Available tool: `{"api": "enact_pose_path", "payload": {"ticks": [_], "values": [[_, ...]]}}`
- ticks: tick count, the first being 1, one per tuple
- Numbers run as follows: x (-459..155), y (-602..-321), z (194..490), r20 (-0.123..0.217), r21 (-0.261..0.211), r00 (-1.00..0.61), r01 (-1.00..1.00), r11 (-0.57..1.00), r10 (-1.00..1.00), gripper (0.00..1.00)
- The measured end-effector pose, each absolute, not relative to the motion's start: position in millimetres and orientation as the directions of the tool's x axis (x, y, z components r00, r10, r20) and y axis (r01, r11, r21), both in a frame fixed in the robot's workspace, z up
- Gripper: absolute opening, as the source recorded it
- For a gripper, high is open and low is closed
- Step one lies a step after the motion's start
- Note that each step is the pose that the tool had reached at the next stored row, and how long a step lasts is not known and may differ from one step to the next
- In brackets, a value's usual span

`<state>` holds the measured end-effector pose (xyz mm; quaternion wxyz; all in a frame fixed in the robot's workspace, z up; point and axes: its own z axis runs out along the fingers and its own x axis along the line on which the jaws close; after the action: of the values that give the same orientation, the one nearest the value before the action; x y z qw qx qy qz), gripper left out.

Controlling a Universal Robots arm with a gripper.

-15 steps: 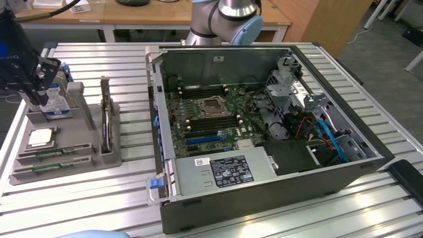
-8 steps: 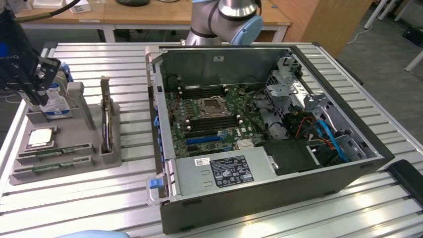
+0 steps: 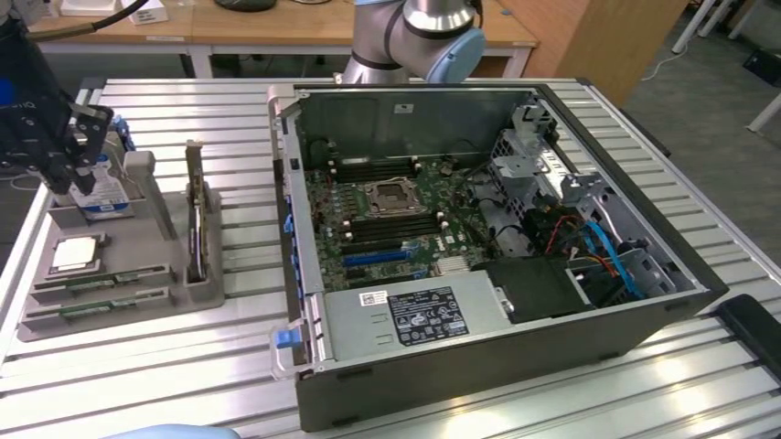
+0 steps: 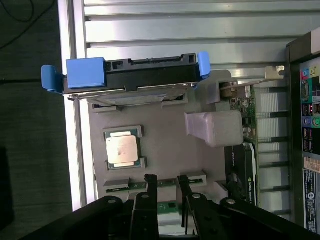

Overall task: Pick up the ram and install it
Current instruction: 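Pick up the ram and move it above insertion slot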

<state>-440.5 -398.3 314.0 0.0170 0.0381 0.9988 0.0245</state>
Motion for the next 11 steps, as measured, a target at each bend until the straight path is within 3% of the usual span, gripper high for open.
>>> {"api": "enact_pose_path", "payload": {"ticks": [1, 11], "values": [[-440.5, -398.3, 314.0, -0.032, 0.050, -0.997, 0.075, 0.996, 0.077, 0.31], [-440.8, -398.3, 313.1, -0.032, 0.050, -0.997, -0.067, 0.996, -0.066, 0.31]]}}
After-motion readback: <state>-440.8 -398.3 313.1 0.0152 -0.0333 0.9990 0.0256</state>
